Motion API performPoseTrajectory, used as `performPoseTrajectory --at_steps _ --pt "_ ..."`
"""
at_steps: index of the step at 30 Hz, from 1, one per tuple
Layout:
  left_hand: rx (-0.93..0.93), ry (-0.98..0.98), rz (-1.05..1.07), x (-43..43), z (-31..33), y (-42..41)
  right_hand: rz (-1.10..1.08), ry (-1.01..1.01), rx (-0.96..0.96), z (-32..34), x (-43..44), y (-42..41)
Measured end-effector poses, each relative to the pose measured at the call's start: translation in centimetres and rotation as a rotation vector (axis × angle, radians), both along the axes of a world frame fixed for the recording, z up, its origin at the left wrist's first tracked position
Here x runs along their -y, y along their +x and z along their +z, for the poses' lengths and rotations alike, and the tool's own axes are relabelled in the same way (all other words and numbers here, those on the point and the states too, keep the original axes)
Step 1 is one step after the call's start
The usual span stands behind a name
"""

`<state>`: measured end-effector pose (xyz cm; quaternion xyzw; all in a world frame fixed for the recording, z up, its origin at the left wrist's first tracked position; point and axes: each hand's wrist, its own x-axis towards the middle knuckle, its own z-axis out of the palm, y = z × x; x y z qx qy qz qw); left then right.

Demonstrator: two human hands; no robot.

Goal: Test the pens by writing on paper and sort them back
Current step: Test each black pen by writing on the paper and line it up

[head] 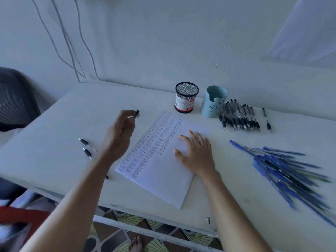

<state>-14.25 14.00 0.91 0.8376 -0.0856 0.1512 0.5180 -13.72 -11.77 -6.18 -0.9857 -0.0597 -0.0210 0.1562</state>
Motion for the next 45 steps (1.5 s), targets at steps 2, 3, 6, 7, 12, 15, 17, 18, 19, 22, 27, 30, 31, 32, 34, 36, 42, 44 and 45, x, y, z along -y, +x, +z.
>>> performPoseTrajectory --at_steps 2,3,6,7,12,15,17,18,19,22,27,30,31,32,34,36,42,44,45 --pt "-0.130 -0.258 -0.106 1.4 0.8 0.1 -0.008 0.010 0.004 0.0 0.0 0.0" --pt "-0.198 -0.335 -0.161 1.9 1.0 0.2 -0.010 0.015 0.007 -0.1 -0.1 0.0" --pt "-0.285 -0.394 -0.244 3.5 1.4 0.5 -0.012 0.020 0.005 -0.2 -0.1 0.1" --pt "-0.298 -0.397 -0.258 3.9 1.5 0.7 -0.010 0.022 0.002 -0.2 -0.1 0.1" --pt "-0.362 -0.556 -0.340 5.4 1.1 1.6 -0.005 0.016 0.006 -0.2 -0.1 0.1" --pt "-0.267 -0.574 -0.212 6.5 0.6 2.2 -0.001 0.016 0.018 -0.3 -0.1 0.1" --pt "-0.243 -0.608 -0.109 7.0 -0.1 2.7 0.000 0.021 0.010 -0.4 -0.1 0.1" --pt "-0.257 -0.668 -0.087 6.9 -0.5 2.9 0.003 0.024 0.001 -0.4 -0.1 0.1" --pt "-0.271 -0.740 -0.097 6.7 -1.0 3.2 0.007 0.021 -0.005 -0.4 -0.1 0.2" --pt "-0.334 -0.811 -0.167 6.6 -2.2 3.7 0.017 -0.002 -0.013 -0.4 0.1 0.3" --pt "-0.381 -0.502 -0.063 6.6 -3.8 4.2 0.004 0.039 -0.045 0.0 0.1 0.7" --pt "-0.350 -0.295 -0.046 6.2 -4.3 4.2 0.000 0.067 -0.058 0.1 0.2 0.7" --pt "-0.348 -0.258 -0.036 6.1 -4.3 4.2 0.000 0.071 -0.059 0.1 0.2 0.7" --pt "-0.342 -0.220 -0.023 6.2 -4.4 4.1 0.000 0.075 -0.059 0.2 0.1 0.7" --pt "-0.330 -0.142 0.028 6.1 -4.6 4.1 -0.001 0.076 -0.048 0.1 0.1 0.8" --pt "-0.327 -0.094 0.091 5.9 -4.8 4.0 -0.003 0.073 -0.039 0.1 0.1 0.8" --pt "-0.287 0.038 0.066 6.0 -4.6 3.8 -0.005 0.070 -0.034 0.0 0.0 0.7" --pt "-0.284 0.072 0.059 5.9 -4.8 3.9 -0.004 0.065 -0.027 0.0 0.1 0.8" --pt "-0.281 0.087 0.059 5.9 -4.9 4.0 -0.005 0.065 -0.027 -0.1 0.1 0.8"
